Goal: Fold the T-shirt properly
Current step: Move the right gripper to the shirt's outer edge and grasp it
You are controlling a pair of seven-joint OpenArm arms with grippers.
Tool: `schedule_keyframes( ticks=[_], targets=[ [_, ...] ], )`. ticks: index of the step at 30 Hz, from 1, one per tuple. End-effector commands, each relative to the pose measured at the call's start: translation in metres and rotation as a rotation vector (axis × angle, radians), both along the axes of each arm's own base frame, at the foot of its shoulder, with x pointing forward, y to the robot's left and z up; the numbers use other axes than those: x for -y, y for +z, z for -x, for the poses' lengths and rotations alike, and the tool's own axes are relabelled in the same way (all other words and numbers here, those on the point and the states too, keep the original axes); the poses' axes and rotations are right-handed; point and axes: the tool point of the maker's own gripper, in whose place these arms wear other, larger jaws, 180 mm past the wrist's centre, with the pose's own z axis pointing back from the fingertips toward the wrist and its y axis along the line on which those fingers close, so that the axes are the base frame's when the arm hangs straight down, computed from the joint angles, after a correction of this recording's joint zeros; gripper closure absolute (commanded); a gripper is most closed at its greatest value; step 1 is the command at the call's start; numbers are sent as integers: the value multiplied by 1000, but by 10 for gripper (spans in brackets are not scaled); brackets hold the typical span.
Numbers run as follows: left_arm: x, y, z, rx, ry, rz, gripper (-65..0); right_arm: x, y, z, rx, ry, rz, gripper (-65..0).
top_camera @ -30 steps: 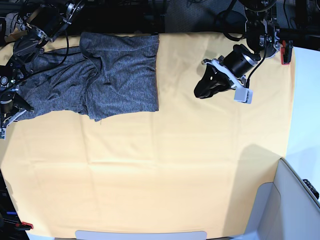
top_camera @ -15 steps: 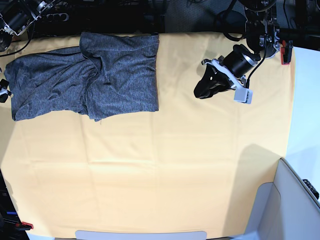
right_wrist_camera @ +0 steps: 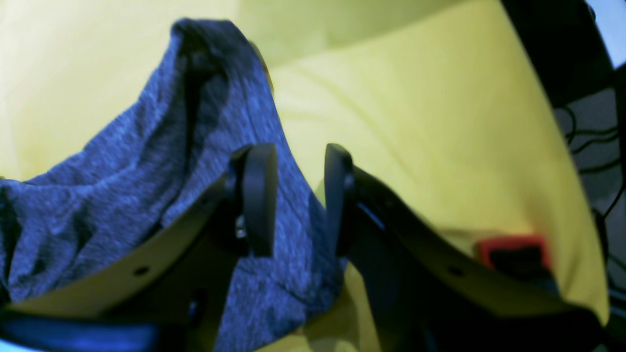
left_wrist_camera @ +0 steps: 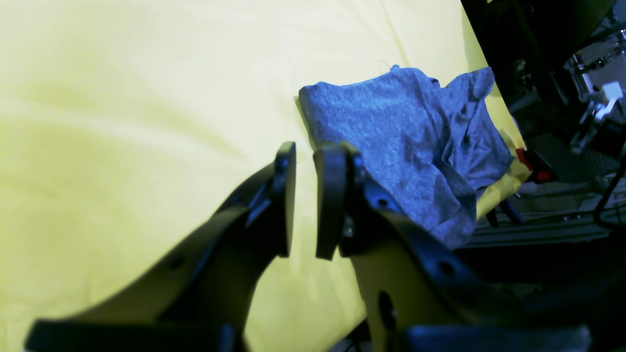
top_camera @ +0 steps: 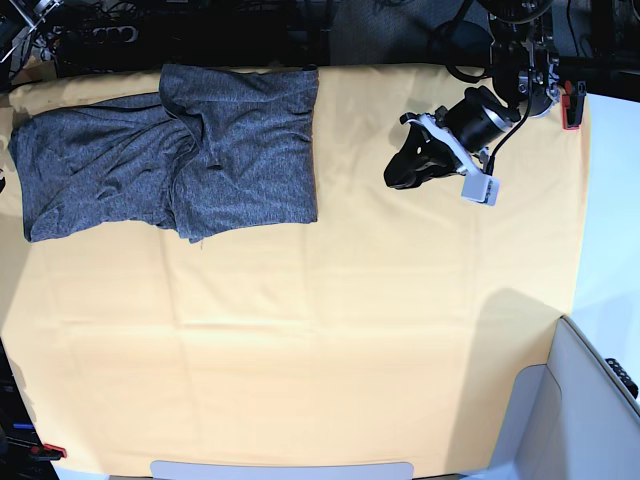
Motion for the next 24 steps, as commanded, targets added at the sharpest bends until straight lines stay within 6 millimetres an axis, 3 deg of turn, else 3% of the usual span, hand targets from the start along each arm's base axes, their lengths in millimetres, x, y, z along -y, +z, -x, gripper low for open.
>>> schedule_keyframes(
  ticks=[1,3,6,10,20,24],
  targets=[
    [1,10,-3,37,-1,17,-86,11,23,-8,47,8,49,-177],
    [1,10,-3,36,-1,18,-86,18,20,-5,20,-13,50,-177],
    [1,10,-3,35,0,18,-86,34,3,-15,-69,-95,19,-177],
    [0,10,-3,36,1,17,-86,48,-21,-13,-131,-150,-29,-174],
    [5,11,-2,34,5,37,-86,35,-21,-21,-108,-50,-12,-175],
    [6,11,-2,34,6,38,-86,18,-27,-28,-125,44,0,-176]
  ],
)
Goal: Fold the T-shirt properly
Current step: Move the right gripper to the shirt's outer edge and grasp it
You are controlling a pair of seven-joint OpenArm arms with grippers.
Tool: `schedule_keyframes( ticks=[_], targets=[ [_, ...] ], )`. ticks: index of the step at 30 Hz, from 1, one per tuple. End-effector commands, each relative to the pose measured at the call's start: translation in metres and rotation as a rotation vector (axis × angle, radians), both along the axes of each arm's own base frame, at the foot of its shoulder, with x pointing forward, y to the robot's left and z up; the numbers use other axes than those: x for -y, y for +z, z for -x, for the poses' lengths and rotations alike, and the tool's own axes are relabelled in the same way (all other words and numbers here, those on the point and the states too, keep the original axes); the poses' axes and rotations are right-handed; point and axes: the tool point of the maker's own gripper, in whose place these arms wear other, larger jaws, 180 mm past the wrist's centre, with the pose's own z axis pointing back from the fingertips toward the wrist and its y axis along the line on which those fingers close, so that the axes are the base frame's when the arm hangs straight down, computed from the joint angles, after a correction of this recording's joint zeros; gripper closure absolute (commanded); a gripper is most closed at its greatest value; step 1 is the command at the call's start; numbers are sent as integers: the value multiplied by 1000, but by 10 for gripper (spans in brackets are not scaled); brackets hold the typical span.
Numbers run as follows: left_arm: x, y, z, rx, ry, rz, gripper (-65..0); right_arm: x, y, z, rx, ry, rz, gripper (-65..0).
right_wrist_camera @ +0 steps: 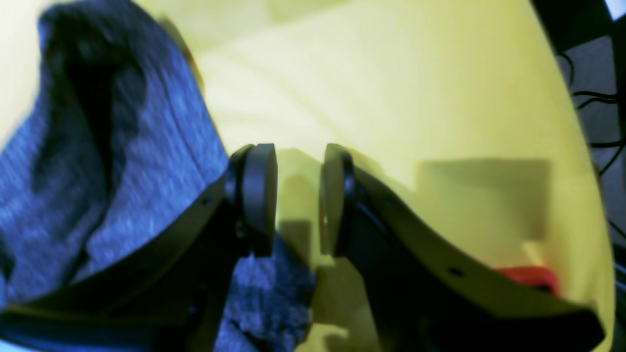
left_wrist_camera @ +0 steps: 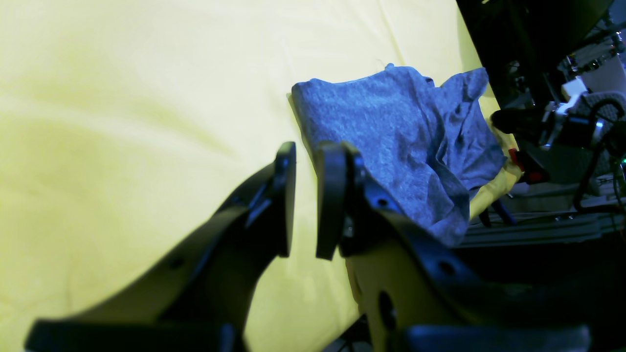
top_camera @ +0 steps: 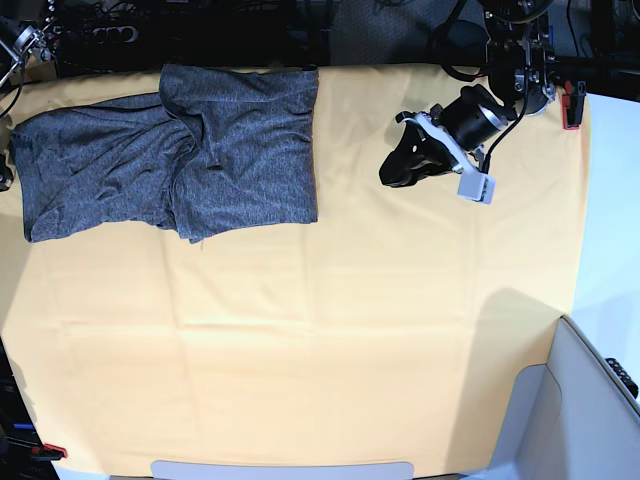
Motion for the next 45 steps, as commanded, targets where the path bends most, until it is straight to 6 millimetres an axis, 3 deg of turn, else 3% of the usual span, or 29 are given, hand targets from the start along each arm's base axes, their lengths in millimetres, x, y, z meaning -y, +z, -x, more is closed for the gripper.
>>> schedule_keyframes(
  ticks=[1,4,8,14,23,31,38,45],
  targets=[
    [1,12,-4,43,5,21,-86,7,26,-16,70,25,37,-176],
    [1,12,-4,43,5,21,-86,-6,27,-21,72,85,40,-190],
    [1,12,-5,44,5,21,-86,-22,35,-28,104,147,44,-266],
    [0,12,-5,45,5,18,-86,-25,37,-28,117,154,38,-295],
    [-1,12,-5,44,4,15,-86,-42,-3,-10,42,142,-41,-295],
    [-1,11,-5,41,4,14,-86,-46,-14,-5,6,148,-33,-295],
    [-1,10,-4,39,4,14,-86,-64,-32,1,-21,159,-63,-295],
    [-1,10,-4,39,4,14,-86,-70,-36,2,-20,160,-73,-295]
  ],
)
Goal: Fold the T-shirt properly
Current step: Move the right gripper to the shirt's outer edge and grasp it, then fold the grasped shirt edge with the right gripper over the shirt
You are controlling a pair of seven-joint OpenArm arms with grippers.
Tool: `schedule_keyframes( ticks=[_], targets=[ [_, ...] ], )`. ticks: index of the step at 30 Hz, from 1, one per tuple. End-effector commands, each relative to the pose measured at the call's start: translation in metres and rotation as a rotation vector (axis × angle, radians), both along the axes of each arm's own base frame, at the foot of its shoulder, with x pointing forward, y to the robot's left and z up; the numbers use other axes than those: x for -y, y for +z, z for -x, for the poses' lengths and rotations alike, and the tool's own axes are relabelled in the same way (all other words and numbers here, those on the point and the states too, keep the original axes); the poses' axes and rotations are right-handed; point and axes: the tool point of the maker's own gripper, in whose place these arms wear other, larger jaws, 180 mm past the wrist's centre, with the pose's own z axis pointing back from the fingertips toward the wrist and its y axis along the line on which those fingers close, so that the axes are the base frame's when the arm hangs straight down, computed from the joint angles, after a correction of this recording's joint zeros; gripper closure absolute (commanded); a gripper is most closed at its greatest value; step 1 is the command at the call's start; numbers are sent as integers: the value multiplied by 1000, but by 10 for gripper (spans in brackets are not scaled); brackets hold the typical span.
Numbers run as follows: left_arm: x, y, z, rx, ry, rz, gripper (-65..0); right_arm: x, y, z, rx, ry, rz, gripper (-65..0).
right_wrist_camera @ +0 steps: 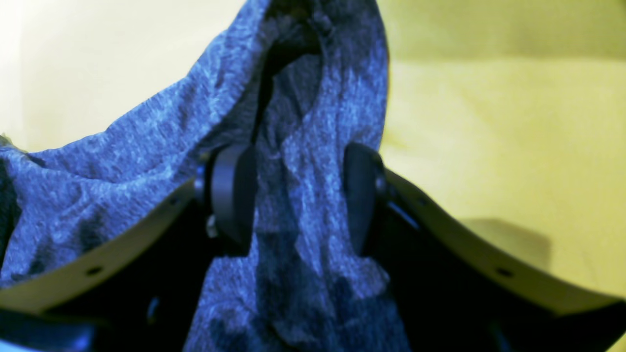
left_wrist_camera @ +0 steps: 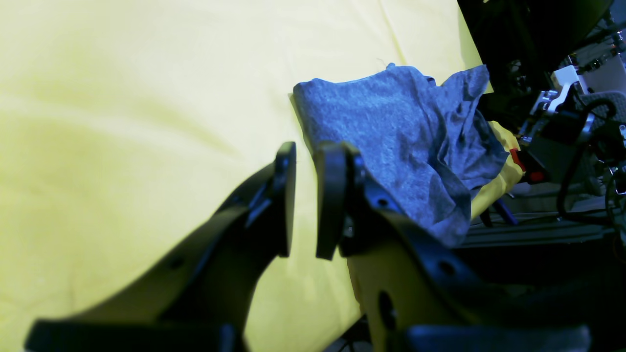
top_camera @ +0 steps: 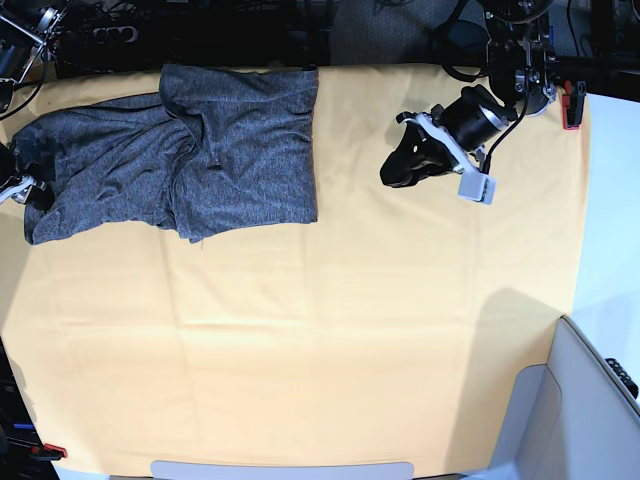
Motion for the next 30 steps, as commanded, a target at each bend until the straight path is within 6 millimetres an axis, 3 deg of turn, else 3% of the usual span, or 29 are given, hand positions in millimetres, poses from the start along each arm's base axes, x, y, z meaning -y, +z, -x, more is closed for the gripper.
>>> schedule_keyframes(
  ticks=[1,10,18,24,28,30],
  targets=[
    [0,11,-4,40,5,17,-86,-7,-21,21,-128,40,4,-295],
    [0,11,-4,40,5,17,-86,-7,-23,25,-136,38,2,-286],
    [0,11,-4,40,5,17,-86,-13,-26,22,-129,40,-12,0],
    [-2,11,-5,41,9,16,-72,-25,-22,14,-99,62,-8,0],
    [-1,11,-4,40,6,17,-6,-38,-3,7,-39,116,53,0],
    [-1,11,-4,40,6,17,-2,-48,7,3,-4,145,78,0]
  ],
)
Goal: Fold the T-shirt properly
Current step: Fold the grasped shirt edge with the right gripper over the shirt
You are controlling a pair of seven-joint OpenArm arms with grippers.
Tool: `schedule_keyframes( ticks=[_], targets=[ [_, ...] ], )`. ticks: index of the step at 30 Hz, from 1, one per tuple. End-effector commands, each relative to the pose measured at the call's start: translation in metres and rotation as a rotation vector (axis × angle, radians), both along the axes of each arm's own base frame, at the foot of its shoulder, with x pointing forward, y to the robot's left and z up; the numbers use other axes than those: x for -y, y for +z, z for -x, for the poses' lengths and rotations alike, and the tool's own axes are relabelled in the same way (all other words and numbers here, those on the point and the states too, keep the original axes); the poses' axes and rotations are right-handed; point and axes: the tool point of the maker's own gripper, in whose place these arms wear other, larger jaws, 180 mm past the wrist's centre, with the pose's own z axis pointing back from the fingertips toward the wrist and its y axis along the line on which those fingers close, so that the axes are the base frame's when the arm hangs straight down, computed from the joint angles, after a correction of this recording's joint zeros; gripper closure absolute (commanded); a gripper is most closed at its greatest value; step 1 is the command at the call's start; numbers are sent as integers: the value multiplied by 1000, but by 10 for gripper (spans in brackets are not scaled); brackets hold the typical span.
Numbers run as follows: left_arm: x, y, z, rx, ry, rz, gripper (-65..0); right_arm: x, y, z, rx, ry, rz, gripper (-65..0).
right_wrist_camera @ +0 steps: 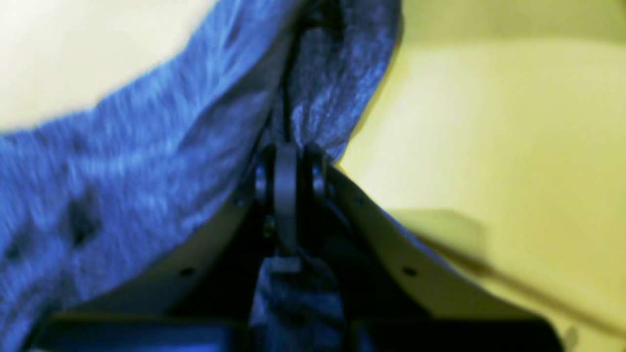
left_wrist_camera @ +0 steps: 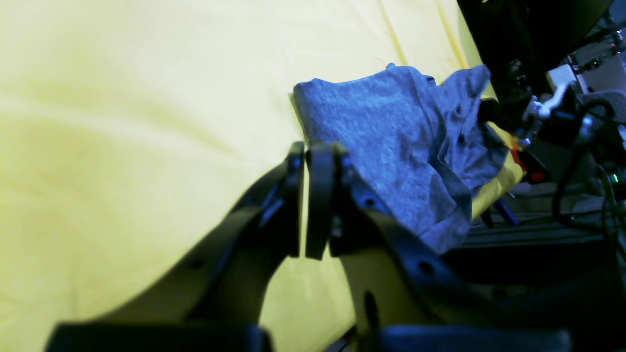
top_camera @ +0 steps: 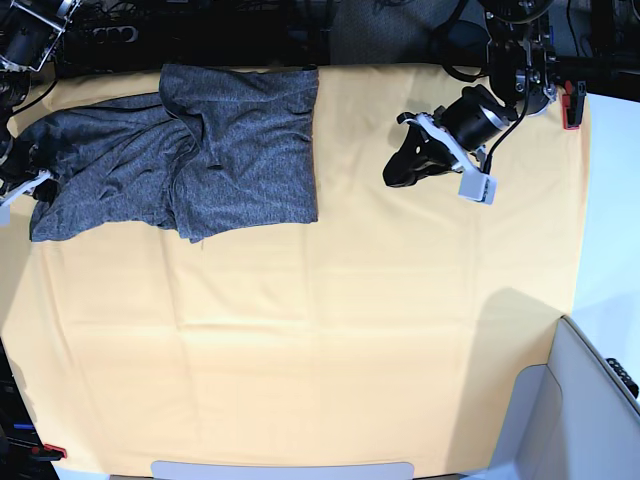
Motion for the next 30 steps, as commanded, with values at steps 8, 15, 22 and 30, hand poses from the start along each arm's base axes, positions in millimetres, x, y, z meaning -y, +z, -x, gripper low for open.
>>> schedule_keyframes(
  ticks=[8,15,22,30],
  targets=[
    [-2,12,-5,43,8,17,-3,-51,43,0,117,182,87,0],
    [-3,11,-5,42,9,15,-3,-96,84,3,243,277,158,0],
    [-3,11,-5,42,9,15,-3,-153,108,2,329,408,165,0],
    [-3,11,-5,42,9,13,-3,-235,100,-7,333,594,76,0]
  ],
)
